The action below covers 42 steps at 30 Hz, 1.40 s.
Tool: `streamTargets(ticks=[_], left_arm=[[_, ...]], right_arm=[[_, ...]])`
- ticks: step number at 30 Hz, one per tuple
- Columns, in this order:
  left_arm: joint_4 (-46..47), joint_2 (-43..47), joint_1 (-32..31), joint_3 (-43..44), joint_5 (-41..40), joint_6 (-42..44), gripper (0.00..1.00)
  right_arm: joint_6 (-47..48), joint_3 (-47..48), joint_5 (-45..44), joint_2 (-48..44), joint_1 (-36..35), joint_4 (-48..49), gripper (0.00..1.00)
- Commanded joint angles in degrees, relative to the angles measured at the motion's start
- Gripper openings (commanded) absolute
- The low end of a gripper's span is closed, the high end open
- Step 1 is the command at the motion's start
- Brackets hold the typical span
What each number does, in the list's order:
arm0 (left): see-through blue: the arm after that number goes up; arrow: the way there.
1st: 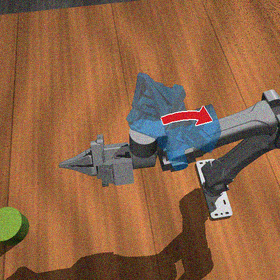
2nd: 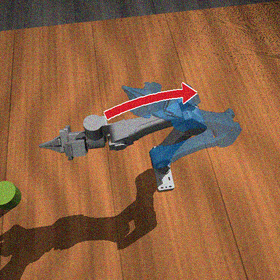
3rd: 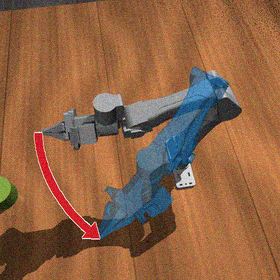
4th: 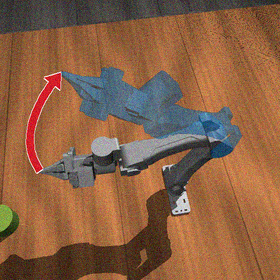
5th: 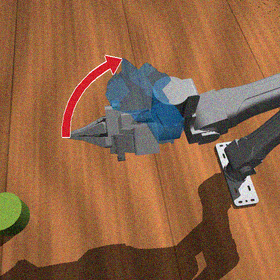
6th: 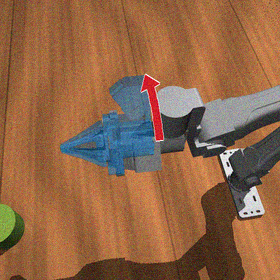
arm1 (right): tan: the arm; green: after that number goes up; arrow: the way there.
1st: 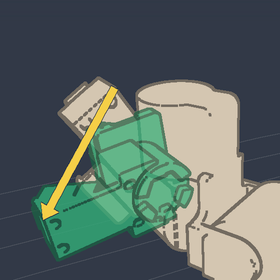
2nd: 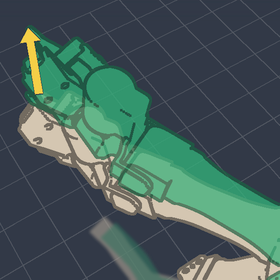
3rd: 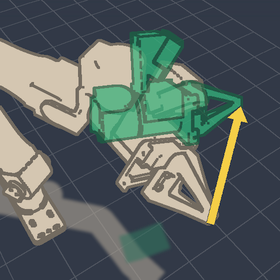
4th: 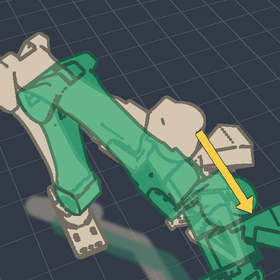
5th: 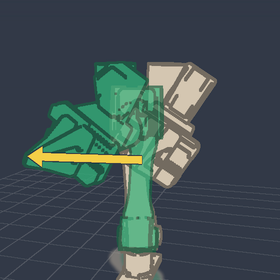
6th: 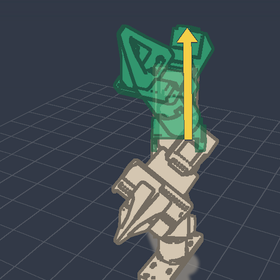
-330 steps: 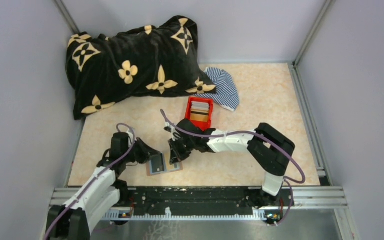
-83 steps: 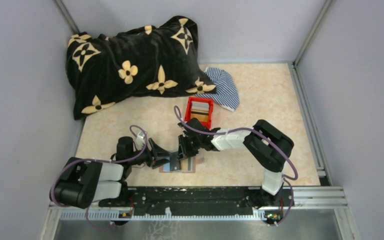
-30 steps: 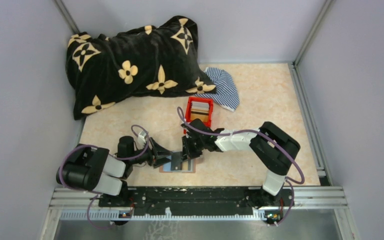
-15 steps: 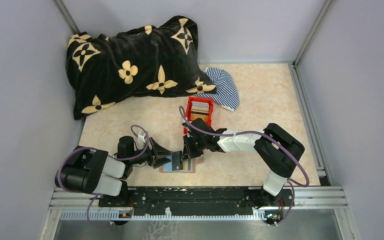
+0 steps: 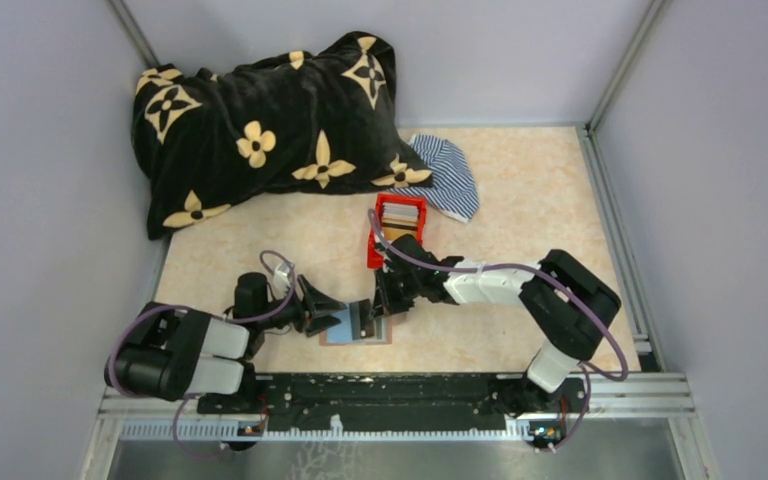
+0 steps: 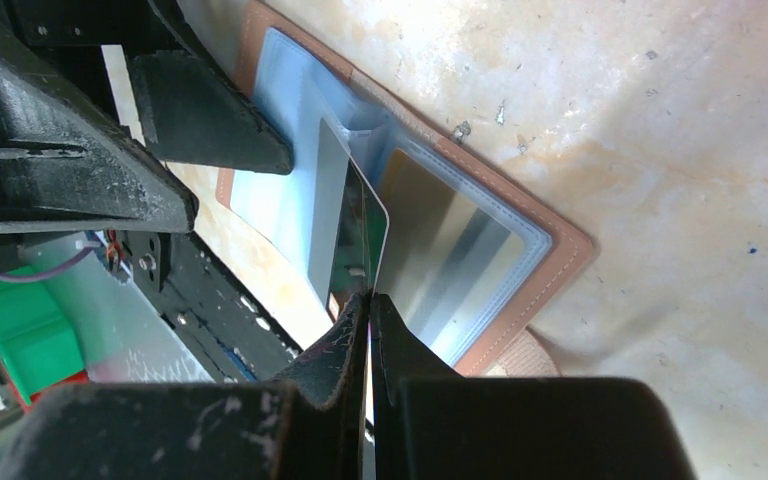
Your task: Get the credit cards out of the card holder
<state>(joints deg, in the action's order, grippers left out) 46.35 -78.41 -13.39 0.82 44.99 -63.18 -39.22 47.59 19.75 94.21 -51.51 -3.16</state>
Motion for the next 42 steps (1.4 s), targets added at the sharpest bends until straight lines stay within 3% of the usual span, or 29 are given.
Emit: streamTargets(ticks=[1, 9, 19, 27, 30, 32, 37, 42], left_arm=[[-7.3, 2.6, -0.1, -1.6, -3.1, 2.9, 0.70], [-14.3, 7.7, -0.1, 0.1, -4.9, 5.4, 0.71], [-7.7, 1.4, -0.1, -0.9, -3.1, 4.3, 0.71], [-7.5, 0.5, -0.1, -0.8, -3.0, 5.0, 0.71], [-5.1, 4.1, -0.1, -1.5, -1.9, 3.6, 0.81], [-11.6, 9.3, -0.1, 0.2, -2.5, 4.6, 0.88], [-31.7, 23.2, -0.1, 6.9, -8.7, 10.8, 0.93], [-31.5, 23.5, -0.1, 8.2, -8.0, 11.0, 0.94]], right_arm=[[1.7, -0.2, -1.0, -4.3, 1.0, -0.2, 0.00], [2.4, -1.0, -0.1, -4.1, 1.5, 0.5, 0.00], [0.6, -1.9, 5.1, 0.1, 1.4, 7.3, 0.00], [0.0, -2.5, 5.2, 0.0, 1.2, 8.4, 0.00], [0.0, -2.8, 4.4, 0.0, 1.3, 7.8, 0.00], [-0.3, -3.4, 3.8, -0.3, 1.4, 7.6, 0.00], [-0.1, -4.5, 2.4, -3.9, 1.8, 6.3, 0.00], [1.0, -4.0, -0.3, -7.1, 1.9, 3.1, 0.00]])
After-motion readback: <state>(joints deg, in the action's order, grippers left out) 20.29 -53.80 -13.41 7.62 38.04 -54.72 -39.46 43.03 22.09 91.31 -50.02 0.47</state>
